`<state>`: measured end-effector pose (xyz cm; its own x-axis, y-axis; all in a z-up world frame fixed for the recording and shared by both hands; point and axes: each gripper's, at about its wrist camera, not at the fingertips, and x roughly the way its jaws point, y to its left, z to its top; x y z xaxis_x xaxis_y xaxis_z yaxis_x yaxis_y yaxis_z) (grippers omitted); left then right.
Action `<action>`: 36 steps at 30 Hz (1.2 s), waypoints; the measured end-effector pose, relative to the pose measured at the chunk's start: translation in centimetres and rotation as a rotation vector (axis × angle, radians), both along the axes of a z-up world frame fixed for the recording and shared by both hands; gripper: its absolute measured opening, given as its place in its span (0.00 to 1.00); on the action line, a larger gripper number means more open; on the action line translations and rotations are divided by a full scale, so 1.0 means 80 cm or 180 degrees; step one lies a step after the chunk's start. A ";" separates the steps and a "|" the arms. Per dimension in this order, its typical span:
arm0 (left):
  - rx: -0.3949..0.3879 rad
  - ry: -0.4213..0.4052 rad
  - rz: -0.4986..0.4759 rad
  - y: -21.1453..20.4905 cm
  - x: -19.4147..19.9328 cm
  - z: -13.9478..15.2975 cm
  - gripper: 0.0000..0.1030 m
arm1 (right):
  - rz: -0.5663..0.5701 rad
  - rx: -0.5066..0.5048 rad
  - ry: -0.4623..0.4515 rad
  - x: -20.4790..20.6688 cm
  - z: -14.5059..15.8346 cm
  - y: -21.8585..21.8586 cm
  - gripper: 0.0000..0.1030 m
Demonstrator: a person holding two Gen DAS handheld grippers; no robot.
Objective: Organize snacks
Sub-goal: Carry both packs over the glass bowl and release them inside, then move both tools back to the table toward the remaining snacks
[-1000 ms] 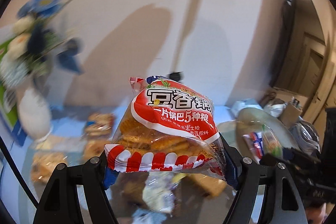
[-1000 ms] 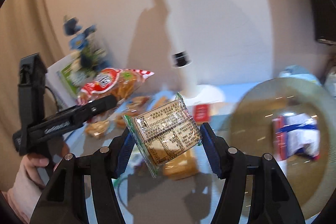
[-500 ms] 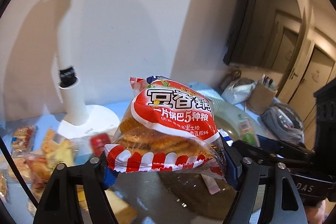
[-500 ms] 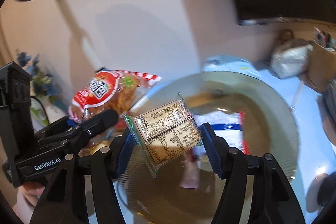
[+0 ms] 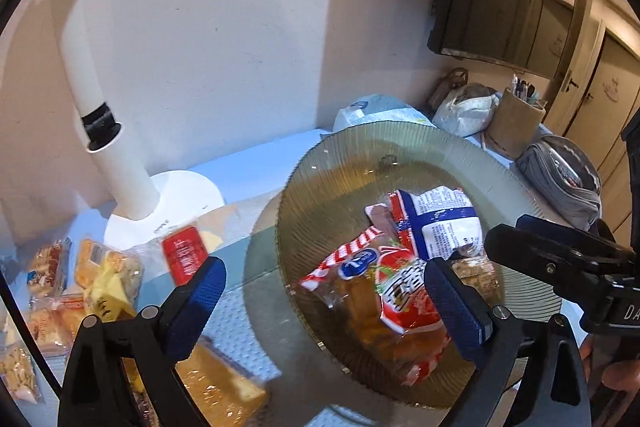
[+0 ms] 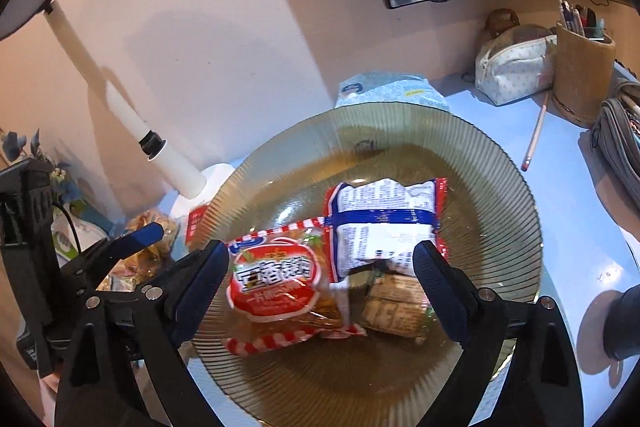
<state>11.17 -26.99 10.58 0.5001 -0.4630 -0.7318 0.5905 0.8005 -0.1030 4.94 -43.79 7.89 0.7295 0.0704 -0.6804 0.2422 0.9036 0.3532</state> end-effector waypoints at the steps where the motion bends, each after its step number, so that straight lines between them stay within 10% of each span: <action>1: 0.0006 -0.0002 0.0022 0.003 0.002 0.000 0.95 | 0.0005 -0.0021 0.0001 0.002 0.001 0.004 0.91; 22: 0.0159 -0.0071 0.0900 0.227 0.033 0.011 0.95 | 0.0685 -0.0270 -0.0059 0.044 0.026 0.202 0.97; 36: 0.0232 0.0022 0.1657 0.446 0.042 -0.028 0.96 | 0.1431 -0.0393 0.0293 0.067 -0.036 0.402 0.97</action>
<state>14.52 8.66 8.33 0.6456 -0.1022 -0.7568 0.1120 0.9930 -0.0385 10.27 -11.62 4.97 0.5814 0.2799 -0.7640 -0.1573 0.9599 0.2321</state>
